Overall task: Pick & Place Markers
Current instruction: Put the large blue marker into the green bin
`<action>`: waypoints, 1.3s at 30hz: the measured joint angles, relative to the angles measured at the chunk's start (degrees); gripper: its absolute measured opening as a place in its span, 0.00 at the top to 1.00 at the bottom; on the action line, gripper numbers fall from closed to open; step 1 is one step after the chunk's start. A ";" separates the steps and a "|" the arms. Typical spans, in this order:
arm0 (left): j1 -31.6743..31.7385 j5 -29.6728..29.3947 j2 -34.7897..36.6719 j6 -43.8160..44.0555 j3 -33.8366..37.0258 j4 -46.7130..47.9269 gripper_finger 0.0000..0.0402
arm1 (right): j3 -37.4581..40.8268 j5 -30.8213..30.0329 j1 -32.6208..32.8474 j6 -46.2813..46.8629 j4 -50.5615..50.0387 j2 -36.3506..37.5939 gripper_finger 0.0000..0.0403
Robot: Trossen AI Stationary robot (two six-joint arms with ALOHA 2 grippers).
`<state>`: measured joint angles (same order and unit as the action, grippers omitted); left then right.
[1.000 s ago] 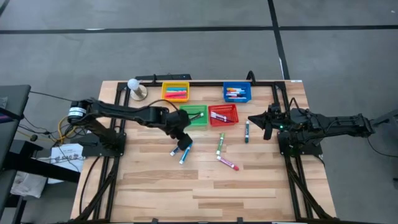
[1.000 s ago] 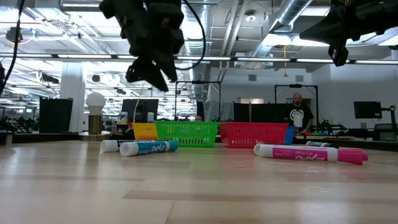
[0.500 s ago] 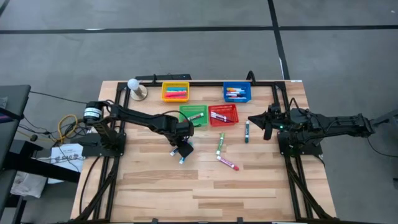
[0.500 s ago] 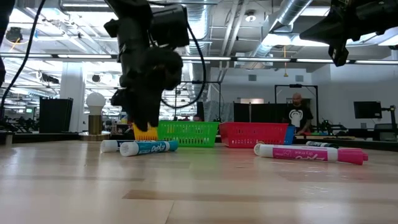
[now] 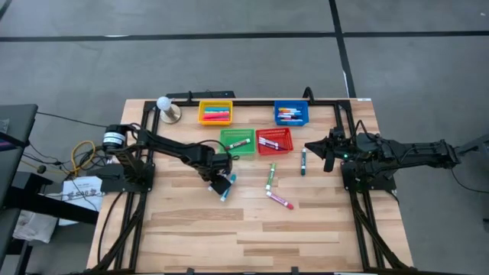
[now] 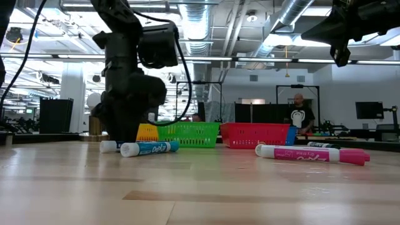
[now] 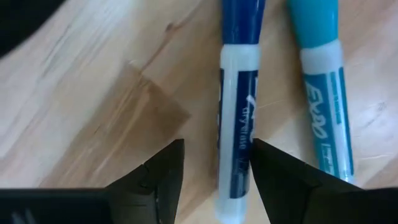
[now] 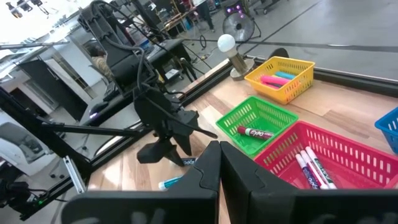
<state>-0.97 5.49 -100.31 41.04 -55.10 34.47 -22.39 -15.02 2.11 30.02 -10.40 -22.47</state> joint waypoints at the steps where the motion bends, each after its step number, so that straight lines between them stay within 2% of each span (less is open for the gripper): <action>1: 0.00 -0.39 0.12 0.04 0.33 -0.22 0.55 | 0.00 -0.01 0.00 0.00 -0.02 -0.01 1.00; 7: -0.04 -1.73 0.42 1.66 1.80 -0.75 0.61 | 0.00 -0.01 0.00 0.00 -0.02 0.01 1.00; 15: 0.00 -2.01 0.33 1.55 2.12 -0.46 0.84 | 0.00 -0.03 0.00 0.00 -0.02 -0.01 1.00; 24: -0.02 -1.00 2.60 0.92 2.64 3.37 0.84 | 0.00 -0.03 0.00 0.00 0.00 0.00 1.00; 33: -0.28 -1.53 17.12 -6.49 2.35 6.42 0.84 | 0.00 -0.07 0.00 0.00 -0.43 0.01 1.00; 39: -0.24 -8.11 27.76 -8.64 2.06 5.48 0.84 | 0.00 -0.09 0.00 -0.02 -1.55 -0.01 1.00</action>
<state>-1.21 -2.62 -72.55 32.40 -53.04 39.95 -22.39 -15.11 2.11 30.00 -11.94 -22.48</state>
